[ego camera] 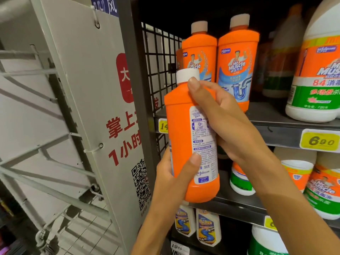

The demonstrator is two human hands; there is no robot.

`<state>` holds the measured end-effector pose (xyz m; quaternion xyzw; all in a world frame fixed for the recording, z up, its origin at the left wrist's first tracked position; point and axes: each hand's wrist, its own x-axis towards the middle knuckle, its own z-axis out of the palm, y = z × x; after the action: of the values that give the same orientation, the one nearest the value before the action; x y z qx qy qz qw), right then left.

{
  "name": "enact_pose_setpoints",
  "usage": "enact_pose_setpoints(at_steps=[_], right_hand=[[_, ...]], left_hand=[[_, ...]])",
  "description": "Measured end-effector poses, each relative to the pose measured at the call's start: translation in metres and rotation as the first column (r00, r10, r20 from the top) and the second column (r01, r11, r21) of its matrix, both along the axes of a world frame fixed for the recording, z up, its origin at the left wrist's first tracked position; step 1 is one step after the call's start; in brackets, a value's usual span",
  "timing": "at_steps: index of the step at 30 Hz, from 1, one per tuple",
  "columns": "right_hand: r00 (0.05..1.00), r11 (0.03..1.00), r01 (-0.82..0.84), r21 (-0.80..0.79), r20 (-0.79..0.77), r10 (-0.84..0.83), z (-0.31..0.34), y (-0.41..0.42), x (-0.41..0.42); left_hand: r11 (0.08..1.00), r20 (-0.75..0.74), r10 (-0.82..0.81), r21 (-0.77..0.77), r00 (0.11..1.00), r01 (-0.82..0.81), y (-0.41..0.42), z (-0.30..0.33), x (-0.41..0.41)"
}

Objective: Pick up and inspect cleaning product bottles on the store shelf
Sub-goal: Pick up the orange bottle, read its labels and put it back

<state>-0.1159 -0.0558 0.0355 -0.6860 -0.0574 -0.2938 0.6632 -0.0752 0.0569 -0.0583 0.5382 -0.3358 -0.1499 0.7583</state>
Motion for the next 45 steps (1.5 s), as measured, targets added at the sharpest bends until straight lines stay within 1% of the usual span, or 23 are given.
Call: enact_pose_setpoints(at_steps=[2,4,5,7,9,11,13,14,16,17,22,25,27,31,33,35,36,39,40,41,45], right_hand=[[0.999,0.999,-0.047,0.008,0.001,0.047,0.006,-0.002,-0.001],[0.993,0.993,-0.118,0.030,0.009,0.117,0.011,-0.004,-0.001],[0.990,0.989,-0.143,0.029,0.019,0.142,0.015,-0.004,-0.001],[0.988,0.990,-0.140,0.015,0.068,0.139,0.024,-0.003,0.001],[0.985,0.996,-0.087,0.002,0.153,0.086,0.034,0.000,0.005],[0.965,0.999,0.046,-0.011,0.259,-0.041,0.044,0.003,0.009],[0.912,0.977,0.213,-0.019,0.364,-0.192,0.054,0.005,0.016],[0.885,0.964,0.267,-0.019,0.400,-0.237,0.058,0.005,0.021],[0.858,0.952,0.307,-0.011,0.436,-0.272,0.066,0.007,0.033],[0.852,0.949,0.316,-0.012,0.443,-0.279,0.070,0.008,0.039],[0.849,0.929,0.362,-0.074,0.438,-0.296,0.068,0.002,0.067],[0.848,0.917,0.390,-0.079,0.420,-0.324,0.061,-0.004,0.079],[0.854,0.908,0.406,-0.100,0.396,-0.338,0.057,-0.006,0.085],[0.815,0.835,0.509,-0.211,0.429,-0.389,0.053,-0.003,0.093],[0.783,0.792,0.560,-0.241,0.467,-0.411,0.050,-0.001,0.095],[0.747,0.755,0.606,-0.252,0.507,-0.431,0.050,-0.001,0.094],[0.727,0.732,0.630,-0.258,0.526,-0.440,0.050,-0.002,0.093],[0.648,0.643,0.717,-0.270,0.598,-0.472,0.051,-0.007,0.090],[0.625,0.609,0.743,-0.277,0.611,-0.485,0.051,-0.008,0.090],[0.615,0.580,0.760,-0.293,0.613,-0.496,0.051,-0.010,0.089],[0.629,0.499,0.772,-0.394,0.589,-0.507,0.052,-0.022,0.087]], left_hand=[[0.994,-0.005,-0.105,-0.026,0.994,0.105,0.005,0.003,0.007],[0.981,0.045,-0.191,-0.008,0.981,0.192,0.009,0.010,0.011],[0.980,0.076,-0.197,0.006,0.978,0.197,0.009,0.014,0.013],[0.987,0.128,-0.160,0.023,0.979,0.158,0.007,0.024,0.016],[0.997,0.220,-0.077,0.008,0.972,0.077,0.003,0.036,0.022],[0.997,0.351,0.078,-0.026,0.933,-0.073,0.001,0.047,0.028],[0.975,0.470,0.214,-0.048,0.856,-0.218,-0.004,0.053,0.034],[0.959,0.536,0.259,-0.045,0.803,-0.280,-0.008,0.054,0.035],[0.912,0.629,0.338,-0.036,0.700,-0.409,-0.019,0.056,0.040],[0.890,0.636,0.373,-0.040,0.676,-0.454,-0.024,0.058,0.044],[0.849,0.589,0.455,-0.060,0.668,-0.525,-0.037,0.057,0.064],[0.794,0.592,0.523,-0.077,0.613,-0.603,-0.040,0.049,0.072],[0.767,0.575,0.558,-0.082,0.599,-0.636,-0.043,0.044,0.074],[0.756,0.534,0.597,-0.124,0.599,-0.643,-0.050,0.041,0.073],[0.742,0.528,0.624,-0.169,0.576,-0.649,-0.051,0.041,0.073],[0.707,0.554,0.644,-0.168,0.527,-0.687,-0.053,0.043,0.074],[0.679,0.581,0.651,-0.157,0.488,-0.717,-0.054,0.044,0.073],[0.538,0.675,0.673,-0.166,0.302,-0.827,-0.060,0.043,0.072],[0.501,0.689,0.676,-0.169,0.262,-0.849,-0.062,0.043,0.072],[0.482,0.696,0.676,-0.168,0.243,-0.860,-0.064,0.044,0.073],[0.431,0.723,0.665,-0.165,0.188,-0.887,-0.069,0.046,0.076]])
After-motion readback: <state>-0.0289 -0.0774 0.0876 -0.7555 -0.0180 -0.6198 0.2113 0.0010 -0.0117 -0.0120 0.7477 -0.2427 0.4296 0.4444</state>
